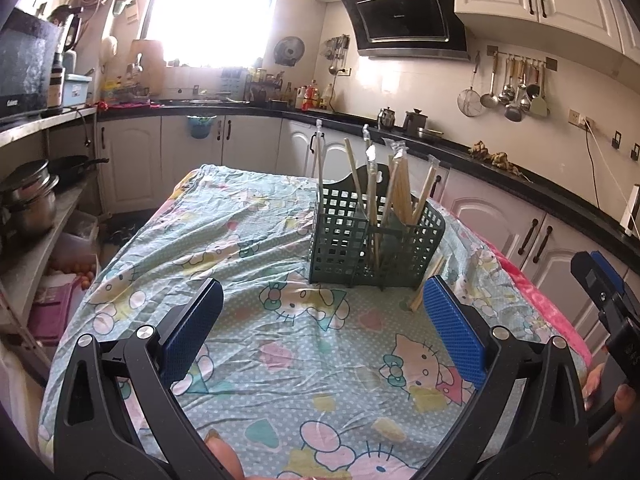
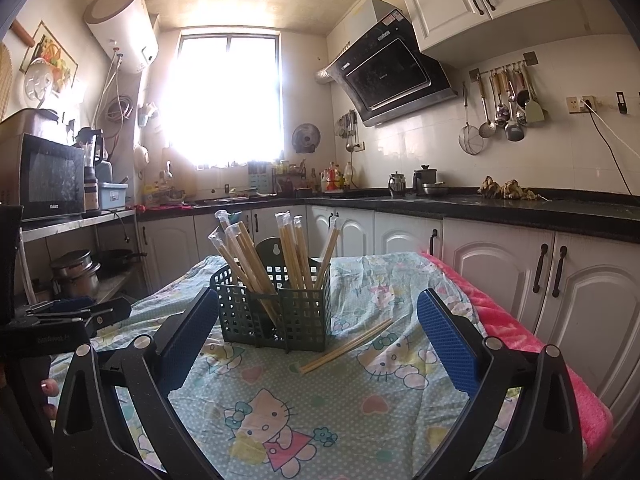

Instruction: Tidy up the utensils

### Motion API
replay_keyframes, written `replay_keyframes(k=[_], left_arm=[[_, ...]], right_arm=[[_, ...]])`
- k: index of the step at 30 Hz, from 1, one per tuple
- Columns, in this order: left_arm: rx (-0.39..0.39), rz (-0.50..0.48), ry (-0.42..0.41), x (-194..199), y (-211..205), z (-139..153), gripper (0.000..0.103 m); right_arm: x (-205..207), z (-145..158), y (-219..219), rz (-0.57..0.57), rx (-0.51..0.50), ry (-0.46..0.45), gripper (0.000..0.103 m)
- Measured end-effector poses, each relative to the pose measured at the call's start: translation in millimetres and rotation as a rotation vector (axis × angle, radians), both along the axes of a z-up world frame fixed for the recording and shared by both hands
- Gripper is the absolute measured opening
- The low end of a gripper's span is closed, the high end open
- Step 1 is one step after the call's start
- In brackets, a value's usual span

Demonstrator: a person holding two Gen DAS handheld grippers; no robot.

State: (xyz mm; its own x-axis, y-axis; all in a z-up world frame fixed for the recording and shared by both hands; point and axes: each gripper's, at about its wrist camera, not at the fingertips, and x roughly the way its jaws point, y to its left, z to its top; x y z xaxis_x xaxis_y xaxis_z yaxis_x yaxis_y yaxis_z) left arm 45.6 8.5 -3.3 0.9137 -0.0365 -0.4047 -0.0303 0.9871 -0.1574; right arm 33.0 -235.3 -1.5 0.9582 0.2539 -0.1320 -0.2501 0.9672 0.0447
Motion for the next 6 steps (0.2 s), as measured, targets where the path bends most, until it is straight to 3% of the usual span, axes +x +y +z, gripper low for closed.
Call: replay_keyframes(k=[4,6], left_arm=[[0.011,0.048,0.041,10,13,-3,0.092],[0.006,0.083,0.109,23,29,-9,0.092]], right_arm=[[3,0,-3,-0.010,-0.001,0.009,0.097],[9,-1,-6,-0.027,0.002,0.034,0.097]])
